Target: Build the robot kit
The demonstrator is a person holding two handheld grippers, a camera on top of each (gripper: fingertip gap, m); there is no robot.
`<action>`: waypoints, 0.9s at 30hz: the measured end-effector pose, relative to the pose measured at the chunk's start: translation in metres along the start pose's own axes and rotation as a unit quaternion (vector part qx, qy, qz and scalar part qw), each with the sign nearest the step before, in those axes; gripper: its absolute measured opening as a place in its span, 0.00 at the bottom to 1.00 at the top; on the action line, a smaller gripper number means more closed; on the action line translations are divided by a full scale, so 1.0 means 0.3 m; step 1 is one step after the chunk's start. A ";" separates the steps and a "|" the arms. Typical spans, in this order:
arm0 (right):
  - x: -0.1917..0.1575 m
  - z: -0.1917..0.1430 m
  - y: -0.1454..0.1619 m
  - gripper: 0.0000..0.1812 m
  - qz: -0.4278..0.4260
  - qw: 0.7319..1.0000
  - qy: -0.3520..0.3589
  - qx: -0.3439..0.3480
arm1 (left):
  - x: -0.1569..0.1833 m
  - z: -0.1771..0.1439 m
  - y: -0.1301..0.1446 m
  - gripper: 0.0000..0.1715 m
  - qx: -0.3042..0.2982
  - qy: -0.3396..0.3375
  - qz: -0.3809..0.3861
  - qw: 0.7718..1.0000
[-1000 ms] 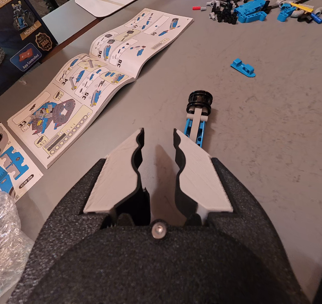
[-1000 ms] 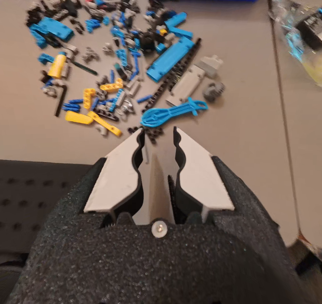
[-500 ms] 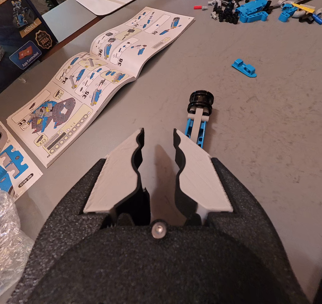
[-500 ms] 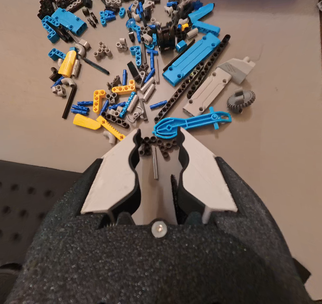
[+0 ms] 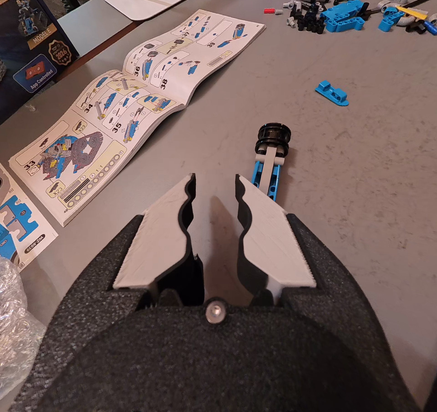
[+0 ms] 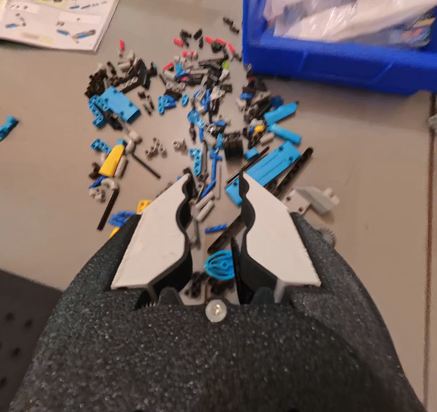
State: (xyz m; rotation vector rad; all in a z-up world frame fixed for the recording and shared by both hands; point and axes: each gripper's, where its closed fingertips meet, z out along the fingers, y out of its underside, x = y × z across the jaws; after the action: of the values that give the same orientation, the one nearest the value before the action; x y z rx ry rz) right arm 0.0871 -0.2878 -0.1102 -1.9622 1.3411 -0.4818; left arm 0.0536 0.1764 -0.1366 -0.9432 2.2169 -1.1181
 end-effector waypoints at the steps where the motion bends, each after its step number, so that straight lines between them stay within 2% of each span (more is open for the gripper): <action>1: 0.027 0.012 -0.037 0.20 -0.006 1.000 0.014 0.005 | 0.000 0.000 0.000 0.19 -0.001 0.001 -0.001 1.000; 4: 0.132 0.068 -0.140 0.20 0.006 0.999 0.034 0.004 | -0.001 0.001 0.000 0.19 -0.001 0.002 -0.002 1.000; 6: 0.193 0.128 -0.165 0.20 0.018 0.999 0.024 -0.024 | 0.000 0.000 0.000 0.19 0.000 0.001 -0.001 1.000; 10: 0.259 0.231 -0.152 0.23 0.022 0.997 -0.005 -0.073 | 0.000 -0.001 -0.001 0.19 0.001 -0.001 0.000 1.000; 13: 0.243 0.267 -0.124 0.23 0.054 0.992 -0.061 -0.097 | -0.001 -0.002 -0.003 0.19 0.003 -0.001 0.000 1.000; 18: 0.229 0.303 -0.097 0.22 0.076 0.987 -0.101 -0.098 | -0.002 -0.001 -0.001 0.19 0.001 -0.001 0.000 1.000; 21: 0.236 0.309 -0.100 0.16 0.069 0.988 -0.093 -0.098 | 0.000 0.001 0.001 0.19 -0.002 -0.001 0.002 1.000; 23: 0.207 0.309 -0.089 0.00 0.064 0.985 -0.114 -0.109 | 0.001 0.001 0.001 0.19 -0.002 -0.001 0.004 1.000; 27: 0.194 0.307 -0.090 0.00 0.072 0.984 -0.116 -0.111 | 0.003 0.001 0.001 0.19 -0.002 -0.001 0.006 1.000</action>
State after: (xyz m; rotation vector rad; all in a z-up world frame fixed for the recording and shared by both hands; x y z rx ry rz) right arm 0.1871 -0.3041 -0.1585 -2.0066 1.4209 -0.0330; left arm 0.0531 0.1756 -0.1372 -0.9317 2.2218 -1.1074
